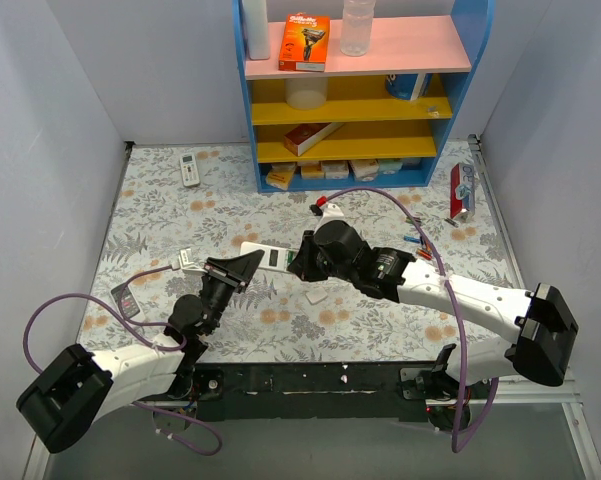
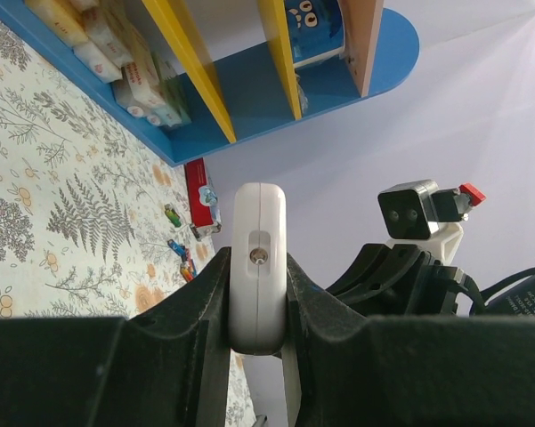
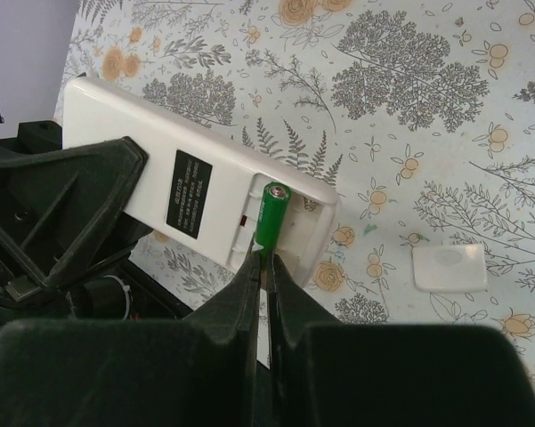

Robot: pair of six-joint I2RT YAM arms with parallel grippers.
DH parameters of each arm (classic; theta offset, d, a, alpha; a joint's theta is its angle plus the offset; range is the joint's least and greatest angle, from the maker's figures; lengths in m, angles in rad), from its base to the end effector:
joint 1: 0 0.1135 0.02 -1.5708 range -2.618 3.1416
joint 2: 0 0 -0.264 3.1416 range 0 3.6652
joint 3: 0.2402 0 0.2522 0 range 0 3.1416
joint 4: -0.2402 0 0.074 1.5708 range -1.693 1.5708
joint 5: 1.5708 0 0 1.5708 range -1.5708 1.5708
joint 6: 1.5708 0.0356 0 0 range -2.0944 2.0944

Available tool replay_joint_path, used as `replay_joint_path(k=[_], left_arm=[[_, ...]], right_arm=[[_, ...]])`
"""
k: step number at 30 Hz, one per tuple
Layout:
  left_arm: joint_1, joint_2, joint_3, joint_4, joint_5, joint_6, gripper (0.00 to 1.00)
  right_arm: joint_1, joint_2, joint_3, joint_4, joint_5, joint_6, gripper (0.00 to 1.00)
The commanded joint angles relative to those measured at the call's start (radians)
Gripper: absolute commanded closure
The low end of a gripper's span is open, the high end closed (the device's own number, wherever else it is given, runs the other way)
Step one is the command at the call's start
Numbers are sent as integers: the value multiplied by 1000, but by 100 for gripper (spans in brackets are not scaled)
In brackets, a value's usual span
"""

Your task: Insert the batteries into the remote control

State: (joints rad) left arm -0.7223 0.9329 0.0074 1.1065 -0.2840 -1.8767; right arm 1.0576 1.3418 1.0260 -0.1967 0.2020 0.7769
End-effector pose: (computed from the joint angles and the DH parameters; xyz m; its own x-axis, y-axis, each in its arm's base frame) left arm 0.1300 -0.1012 0.1854 -0.4487 -0.8247 0.3443 0.0000 -0.3853 -0.9228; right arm 0.1567 0.2635 0.2982 -0.7098 0.1394 -0.6904 -0.3786 0.7511 0.5408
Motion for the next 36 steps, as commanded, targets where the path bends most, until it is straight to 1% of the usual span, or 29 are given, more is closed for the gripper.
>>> replay_joint_path(k=[1, 5, 14, 18, 22, 28, 36], left_arm=[[-12, -14, -125, 598, 32, -82, 100], [-11, -5, -136, 589, 28, -102, 100], [-11, -22, -156, 481, -23, -170, 100], [-11, -28, -164, 428, -49, -231, 100], [-11, -39, -165, 388, -66, -259, 100], [-11, -69, -165, 323, -78, -285, 100], [-11, -74, -165, 296, -83, -308, 100]], right_arm=[[21, 13, -23, -99, -76, -24, 89], [21, 11, 16, -130, -46, -50, 89], [21, 7, 74, -182, -24, -88, 82], [21, 11, 111, -202, -21, -108, 80], [21, 20, 149, -228, -21, -128, 77], [21, 22, 177, -245, -21, -143, 72], [21, 22, 215, -247, -32, -163, 68]])
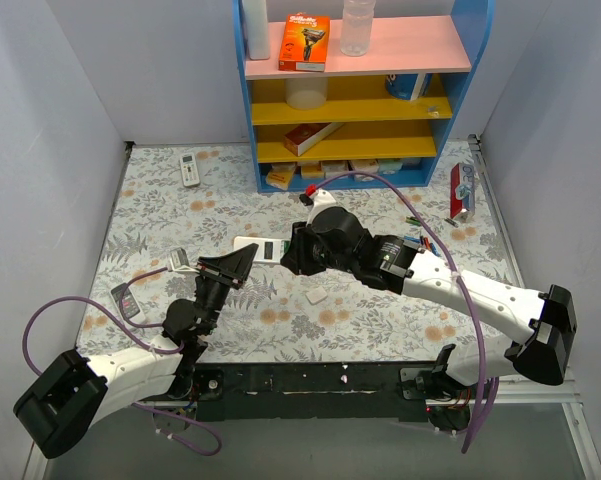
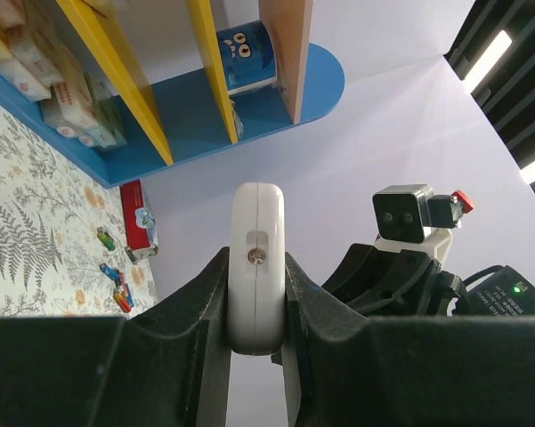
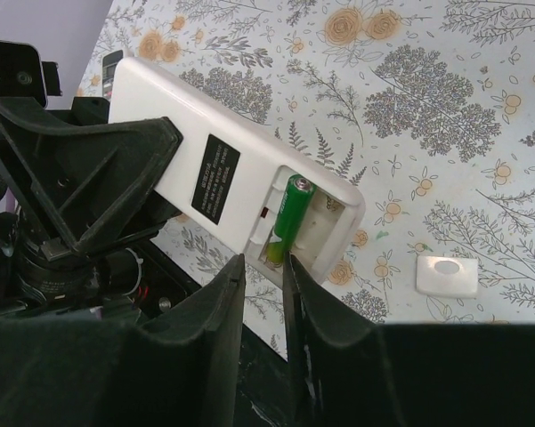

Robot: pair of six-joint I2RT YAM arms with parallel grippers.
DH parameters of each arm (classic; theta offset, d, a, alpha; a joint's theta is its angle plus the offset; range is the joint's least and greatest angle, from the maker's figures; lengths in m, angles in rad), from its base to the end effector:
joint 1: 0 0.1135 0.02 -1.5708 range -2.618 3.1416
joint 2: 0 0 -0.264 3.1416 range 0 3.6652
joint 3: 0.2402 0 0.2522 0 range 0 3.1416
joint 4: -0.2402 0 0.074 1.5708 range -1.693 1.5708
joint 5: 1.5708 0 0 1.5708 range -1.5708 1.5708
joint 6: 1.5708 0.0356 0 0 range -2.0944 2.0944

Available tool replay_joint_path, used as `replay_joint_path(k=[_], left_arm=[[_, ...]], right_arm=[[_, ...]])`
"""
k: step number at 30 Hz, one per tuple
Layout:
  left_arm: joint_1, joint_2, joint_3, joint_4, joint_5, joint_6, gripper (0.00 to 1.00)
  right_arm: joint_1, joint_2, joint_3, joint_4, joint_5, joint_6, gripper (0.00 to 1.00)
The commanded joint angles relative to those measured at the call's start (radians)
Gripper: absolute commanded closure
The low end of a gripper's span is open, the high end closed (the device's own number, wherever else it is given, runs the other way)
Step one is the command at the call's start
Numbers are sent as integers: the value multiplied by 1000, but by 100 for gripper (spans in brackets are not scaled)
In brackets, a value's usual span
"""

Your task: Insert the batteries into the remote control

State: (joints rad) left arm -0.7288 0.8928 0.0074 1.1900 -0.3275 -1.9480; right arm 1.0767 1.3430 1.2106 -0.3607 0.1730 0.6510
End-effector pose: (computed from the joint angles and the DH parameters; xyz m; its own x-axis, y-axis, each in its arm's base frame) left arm 0.1260 -0.0971 0.1998 -0.4558 -0.7731 0.4411 0.0601 -0.5211 -0.8514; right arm 0.1511 0.2675 0.3462 -0.6605 0.0325 -0.7501 -0.4966 0.7304 0.4690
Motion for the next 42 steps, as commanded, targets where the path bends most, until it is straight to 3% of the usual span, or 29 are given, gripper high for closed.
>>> replay_joint_path(k=[1, 42], left_arm=[[-4, -31, -167, 212, -39, -238, 100], [-4, -22, -181, 181, -56, -324, 100]], right_arm=[[2, 19, 32, -84, -3, -39, 68], [2, 90, 270, -271, -82, -194, 53]])
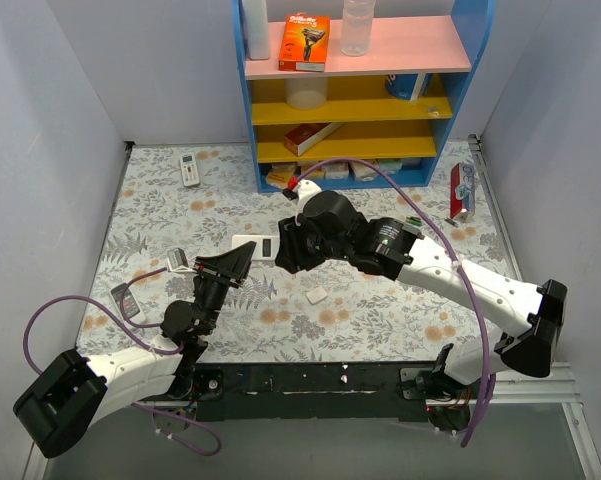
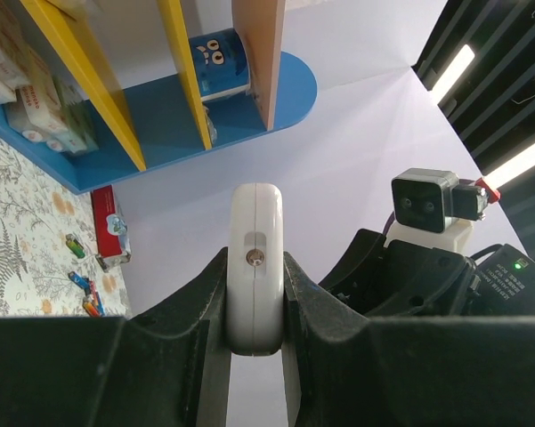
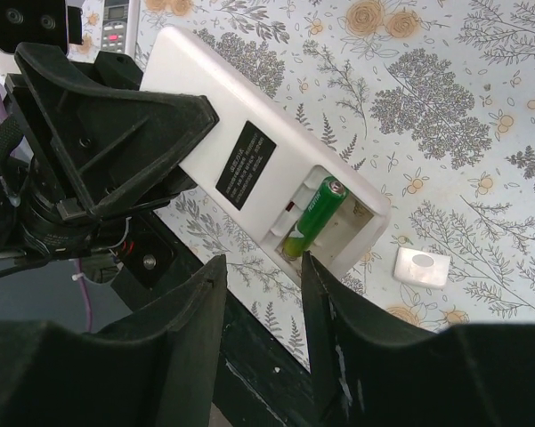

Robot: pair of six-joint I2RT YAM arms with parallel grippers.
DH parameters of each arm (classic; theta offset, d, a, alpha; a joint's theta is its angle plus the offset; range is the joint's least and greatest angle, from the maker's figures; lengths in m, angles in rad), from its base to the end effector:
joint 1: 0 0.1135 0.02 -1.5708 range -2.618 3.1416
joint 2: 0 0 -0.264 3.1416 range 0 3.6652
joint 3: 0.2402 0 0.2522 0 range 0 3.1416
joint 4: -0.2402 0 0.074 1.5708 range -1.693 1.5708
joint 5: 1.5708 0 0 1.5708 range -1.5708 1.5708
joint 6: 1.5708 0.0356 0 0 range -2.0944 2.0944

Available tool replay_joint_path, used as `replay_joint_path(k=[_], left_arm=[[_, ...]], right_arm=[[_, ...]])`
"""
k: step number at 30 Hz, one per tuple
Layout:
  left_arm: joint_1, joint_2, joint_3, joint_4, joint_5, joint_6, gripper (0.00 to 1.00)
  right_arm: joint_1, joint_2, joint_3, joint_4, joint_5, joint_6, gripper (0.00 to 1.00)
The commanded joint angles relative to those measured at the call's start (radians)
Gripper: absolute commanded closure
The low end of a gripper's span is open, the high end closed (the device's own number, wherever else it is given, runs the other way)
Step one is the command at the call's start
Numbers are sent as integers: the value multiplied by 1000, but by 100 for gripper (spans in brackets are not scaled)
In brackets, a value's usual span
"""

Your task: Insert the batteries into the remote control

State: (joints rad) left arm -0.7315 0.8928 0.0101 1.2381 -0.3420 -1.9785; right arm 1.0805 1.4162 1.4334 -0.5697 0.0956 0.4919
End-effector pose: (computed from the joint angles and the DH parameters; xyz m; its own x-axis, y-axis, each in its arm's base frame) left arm 0.1249 -0.0961 0.2054 -0.4656 -0.7443 0.4788 0.0810 -0.5746 -0.8144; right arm 0.1520 0.2775 0.3811 -0.6145 -0.1528 -0.7740 -0.6236 0.6950 0.3579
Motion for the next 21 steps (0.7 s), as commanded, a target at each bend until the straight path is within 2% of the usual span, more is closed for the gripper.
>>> replay_joint_path(k=[1, 6, 10, 16, 21], left_arm=[[-2, -22, -182, 132, -43, -296, 100], [-2, -22, -183, 124, -43, -307, 100], [-2, -25, -182, 121, -40, -309, 100], [-2, -37, -182, 116, -37, -310, 100], [-2, -54, -182, 87, -34, -312, 100]], right_arm=[[-2, 17, 50, -62, -8, -38, 53], [-2, 10, 85, -59, -49, -96, 53], [-4, 15, 143, -67, -118, -209, 53], [-22, 26, 235, -122, -111, -357, 53], [-30, 1, 230, -98, -155, -498, 54]])
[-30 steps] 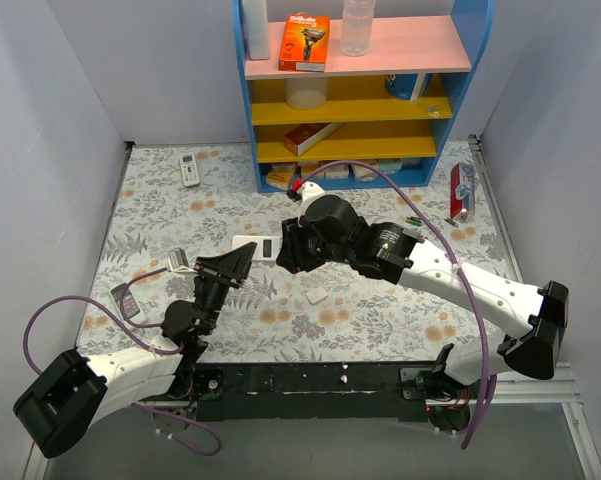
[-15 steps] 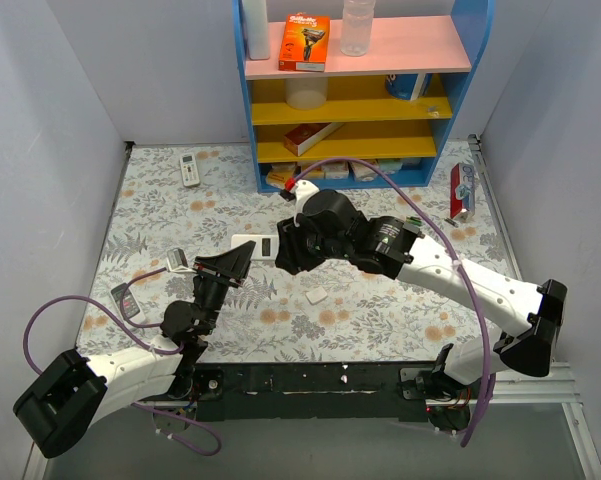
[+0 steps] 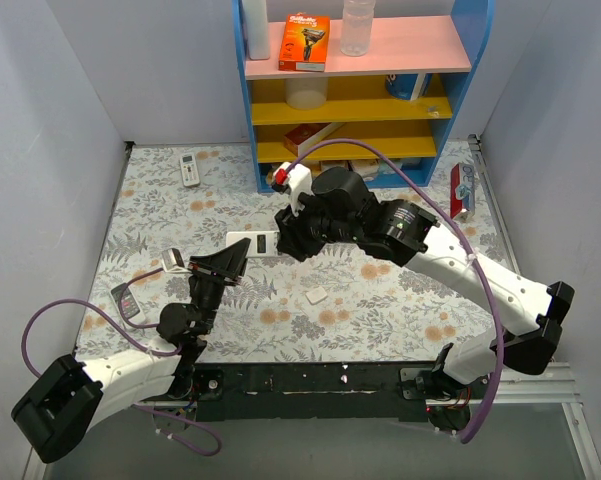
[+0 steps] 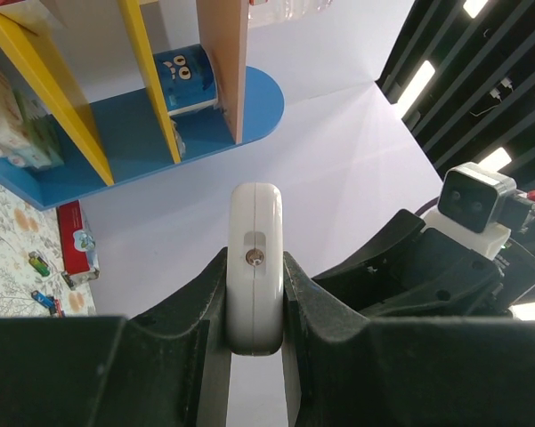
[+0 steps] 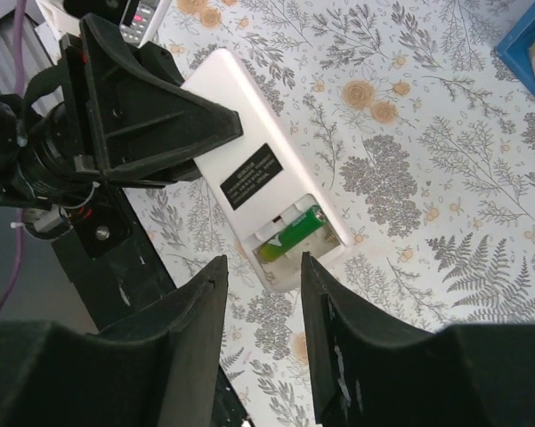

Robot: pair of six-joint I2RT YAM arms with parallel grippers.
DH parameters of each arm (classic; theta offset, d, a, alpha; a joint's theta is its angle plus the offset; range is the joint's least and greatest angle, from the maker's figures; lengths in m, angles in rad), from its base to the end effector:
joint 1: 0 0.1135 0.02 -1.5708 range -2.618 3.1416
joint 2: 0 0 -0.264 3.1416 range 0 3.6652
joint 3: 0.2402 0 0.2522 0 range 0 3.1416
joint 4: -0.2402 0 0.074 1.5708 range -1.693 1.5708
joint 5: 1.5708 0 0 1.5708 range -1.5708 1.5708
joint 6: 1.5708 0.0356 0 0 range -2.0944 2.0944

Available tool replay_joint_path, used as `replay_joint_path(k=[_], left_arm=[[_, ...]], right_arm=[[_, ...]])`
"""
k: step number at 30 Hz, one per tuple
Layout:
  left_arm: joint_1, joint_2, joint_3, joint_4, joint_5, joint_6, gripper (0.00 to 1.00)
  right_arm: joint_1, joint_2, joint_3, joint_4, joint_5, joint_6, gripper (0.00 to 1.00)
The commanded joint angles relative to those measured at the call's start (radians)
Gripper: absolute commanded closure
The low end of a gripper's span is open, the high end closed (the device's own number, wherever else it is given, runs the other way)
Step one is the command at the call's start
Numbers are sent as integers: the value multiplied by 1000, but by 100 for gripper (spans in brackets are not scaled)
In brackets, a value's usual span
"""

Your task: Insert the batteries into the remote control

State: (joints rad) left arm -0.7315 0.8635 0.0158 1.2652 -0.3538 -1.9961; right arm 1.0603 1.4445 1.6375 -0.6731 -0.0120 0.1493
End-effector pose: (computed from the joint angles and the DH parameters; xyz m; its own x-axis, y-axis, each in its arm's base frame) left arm 0.1226 -0.0935 0.2138 -0.4806 -0.7168 0.5051 0.1136 -0.6220 -0.7747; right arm 0.1525 0.2732 0.4306 -0.3537 -0.3272 -0.8763 -0.8343 0.5339 0.1374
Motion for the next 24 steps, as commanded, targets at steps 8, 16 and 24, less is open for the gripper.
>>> replay_joint_path(k=[8, 16, 24], left_arm=[[-2, -32, -174, 37, -10, -302, 100], [-2, -32, -168, 31, -2, -302, 100], [-2, -38, -169, 34, -1, -300, 100]], right_arm=[[-16, -79, -71, 124, -89, -419, 62], [-31, -76, -100, 171, -174, -539, 68], [-89, -70, -116, 213, -276, -571, 69]])
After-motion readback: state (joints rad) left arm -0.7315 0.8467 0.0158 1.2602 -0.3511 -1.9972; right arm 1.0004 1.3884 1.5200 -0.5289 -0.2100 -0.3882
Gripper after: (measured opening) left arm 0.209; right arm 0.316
